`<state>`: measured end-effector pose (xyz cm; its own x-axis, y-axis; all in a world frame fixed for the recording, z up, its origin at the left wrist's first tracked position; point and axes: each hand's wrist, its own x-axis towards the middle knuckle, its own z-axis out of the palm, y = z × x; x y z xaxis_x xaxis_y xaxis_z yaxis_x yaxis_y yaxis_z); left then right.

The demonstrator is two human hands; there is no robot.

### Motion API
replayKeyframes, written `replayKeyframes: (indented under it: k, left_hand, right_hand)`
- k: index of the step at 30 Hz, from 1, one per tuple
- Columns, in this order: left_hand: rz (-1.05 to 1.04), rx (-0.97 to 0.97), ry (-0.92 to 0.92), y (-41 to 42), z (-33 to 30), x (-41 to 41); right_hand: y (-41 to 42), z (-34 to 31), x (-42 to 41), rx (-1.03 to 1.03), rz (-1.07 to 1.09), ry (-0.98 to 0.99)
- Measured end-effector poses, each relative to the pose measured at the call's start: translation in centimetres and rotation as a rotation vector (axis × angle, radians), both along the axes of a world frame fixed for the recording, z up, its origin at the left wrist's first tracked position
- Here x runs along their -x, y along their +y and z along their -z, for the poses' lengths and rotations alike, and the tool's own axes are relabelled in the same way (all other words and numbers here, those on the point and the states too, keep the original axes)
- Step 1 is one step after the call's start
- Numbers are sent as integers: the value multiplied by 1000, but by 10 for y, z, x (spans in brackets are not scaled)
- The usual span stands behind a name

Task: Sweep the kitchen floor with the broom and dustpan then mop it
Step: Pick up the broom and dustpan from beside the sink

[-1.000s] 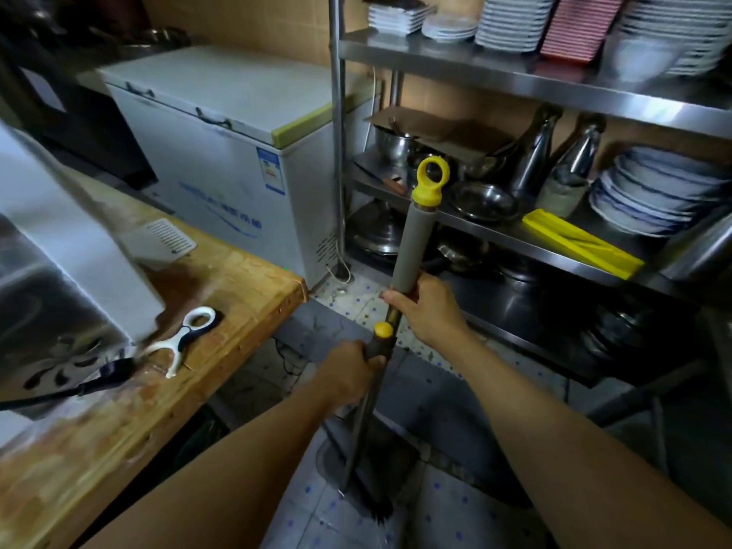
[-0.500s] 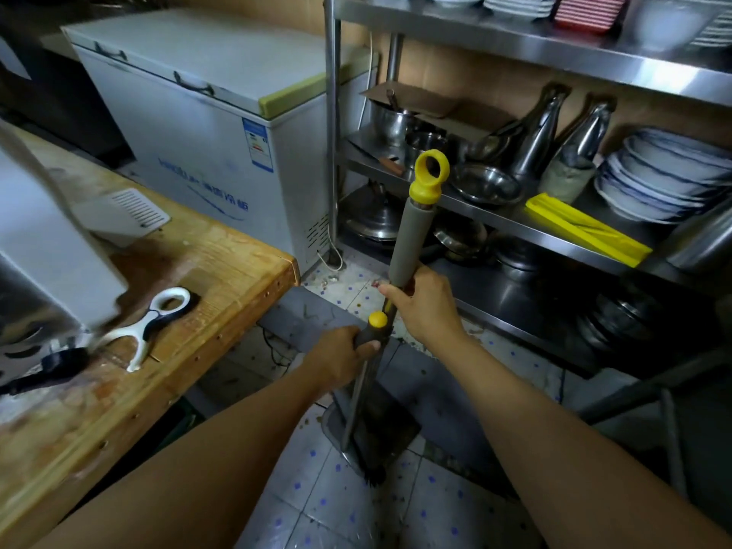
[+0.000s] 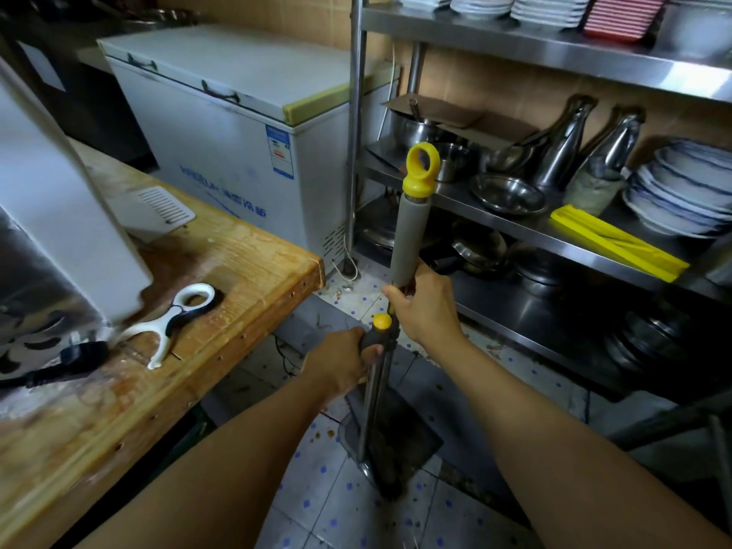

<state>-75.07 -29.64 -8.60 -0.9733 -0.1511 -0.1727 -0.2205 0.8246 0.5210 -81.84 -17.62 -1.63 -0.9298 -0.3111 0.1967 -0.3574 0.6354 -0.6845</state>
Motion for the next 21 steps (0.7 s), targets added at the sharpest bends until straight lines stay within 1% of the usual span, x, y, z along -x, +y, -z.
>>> replayKeyframes:
  k: [7,10,14,18,21]
  left_hand:
    - [2,39,44,-6,4,2]
    - [5,10,46,-5,6,1]
    - [23,18,40,-18,10,-11]
    - [38,25,-1,-15,1,-2]
    - [52,35,-24,-13,0,-4]
  right_hand:
    - [-7,2,7,18,22,4]
    - [-9,3,10,12,32,15]
    - [9,0,24,93,164,-44]
    - [8,3,20,61,101,-20]
    - [9,3,16,34,92,-16]
